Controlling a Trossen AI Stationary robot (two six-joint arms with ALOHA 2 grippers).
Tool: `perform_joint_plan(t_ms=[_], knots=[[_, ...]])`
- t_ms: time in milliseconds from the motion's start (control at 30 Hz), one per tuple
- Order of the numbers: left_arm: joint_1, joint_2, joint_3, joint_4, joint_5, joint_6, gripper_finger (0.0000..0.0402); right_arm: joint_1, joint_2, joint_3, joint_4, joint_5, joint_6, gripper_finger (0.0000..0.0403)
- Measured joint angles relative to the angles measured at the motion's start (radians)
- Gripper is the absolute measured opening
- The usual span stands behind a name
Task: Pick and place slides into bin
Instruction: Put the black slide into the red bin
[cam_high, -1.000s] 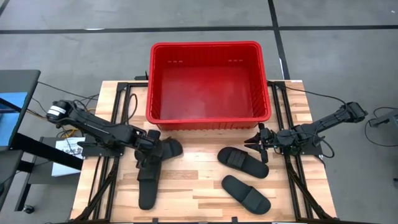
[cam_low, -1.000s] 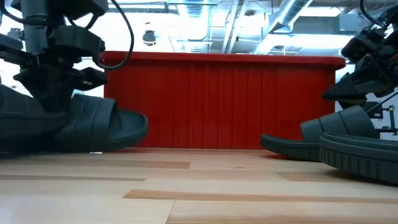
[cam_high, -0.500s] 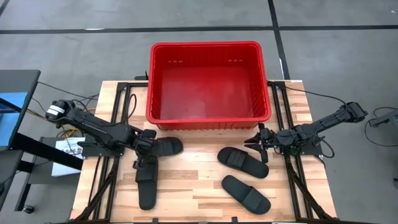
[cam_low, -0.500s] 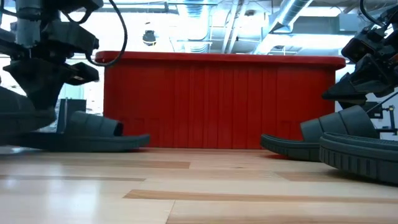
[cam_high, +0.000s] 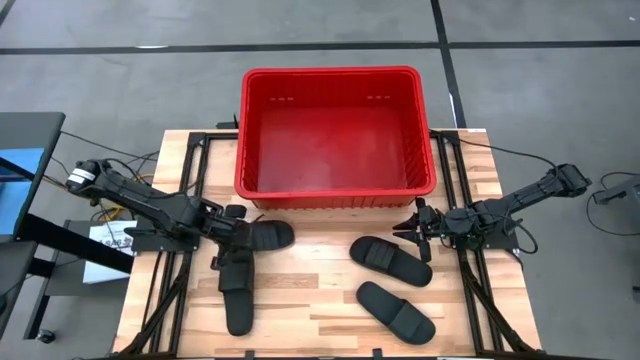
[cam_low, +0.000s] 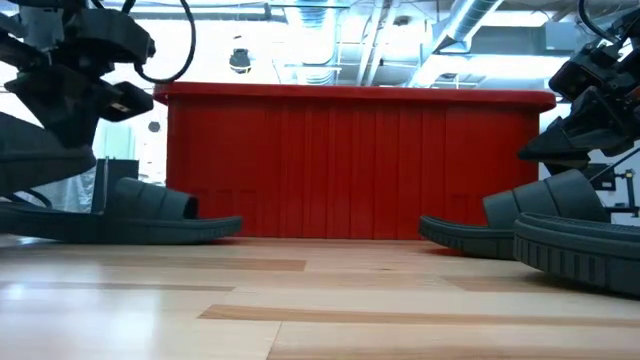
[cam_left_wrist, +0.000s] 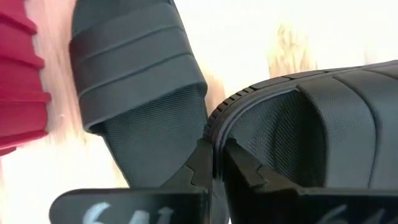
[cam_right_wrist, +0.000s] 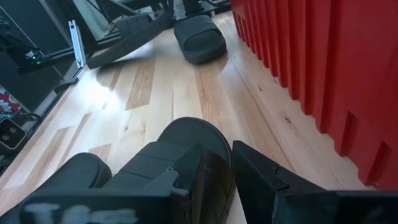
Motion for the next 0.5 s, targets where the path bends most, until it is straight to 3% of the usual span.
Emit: perform_joint_plan(t_ms=[333, 500], knots=[[0.000, -0.162, 0.002, -0.012, 0.011, -0.075, 0.0002, 0.000, 0.000, 0.000, 0.000, 0.000, 0.000, 0.0076], [0.000, -0.226, 0.061, -0.014, -0.008, -0.080, 0.0002, 0.000, 0.000, 0.000, 0.000, 0.000, 0.000, 0.0076]])
